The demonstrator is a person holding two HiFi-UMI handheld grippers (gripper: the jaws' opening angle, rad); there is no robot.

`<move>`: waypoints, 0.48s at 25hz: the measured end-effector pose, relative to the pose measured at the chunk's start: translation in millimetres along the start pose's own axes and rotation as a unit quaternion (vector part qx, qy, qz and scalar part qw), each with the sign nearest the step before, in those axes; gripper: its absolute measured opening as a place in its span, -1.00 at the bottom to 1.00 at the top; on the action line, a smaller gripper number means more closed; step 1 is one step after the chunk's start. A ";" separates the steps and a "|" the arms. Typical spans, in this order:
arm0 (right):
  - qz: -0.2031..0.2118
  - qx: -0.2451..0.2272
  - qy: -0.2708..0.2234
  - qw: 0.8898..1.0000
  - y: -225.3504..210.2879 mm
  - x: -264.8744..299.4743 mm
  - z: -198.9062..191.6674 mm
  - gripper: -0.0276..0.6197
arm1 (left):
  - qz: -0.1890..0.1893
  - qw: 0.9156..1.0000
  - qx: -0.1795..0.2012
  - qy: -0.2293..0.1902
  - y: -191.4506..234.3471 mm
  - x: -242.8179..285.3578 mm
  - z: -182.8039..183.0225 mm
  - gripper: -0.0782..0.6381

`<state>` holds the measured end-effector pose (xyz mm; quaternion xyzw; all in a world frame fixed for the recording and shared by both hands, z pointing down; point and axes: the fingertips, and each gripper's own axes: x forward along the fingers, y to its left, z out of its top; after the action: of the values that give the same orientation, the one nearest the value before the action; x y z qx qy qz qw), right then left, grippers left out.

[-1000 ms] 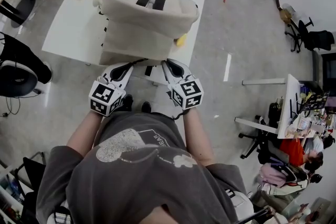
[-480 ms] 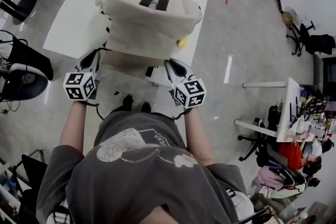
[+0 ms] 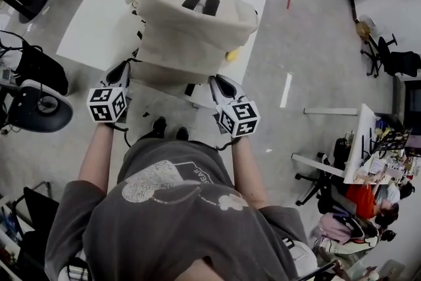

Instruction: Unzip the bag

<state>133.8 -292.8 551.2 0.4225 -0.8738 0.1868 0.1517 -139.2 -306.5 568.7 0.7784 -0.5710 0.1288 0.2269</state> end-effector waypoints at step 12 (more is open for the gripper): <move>-0.031 0.017 -0.027 0.999 -0.2 -4.5 4.4 -0.74 | 0.035 0.999 0.001 -0.023 -7.3 -18.5 -3.5 -0.56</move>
<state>136.1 -291.9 545.4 0.4563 -0.8609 0.1857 0.1270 -137.9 -287.6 561.7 0.7607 -0.6029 0.1193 0.2087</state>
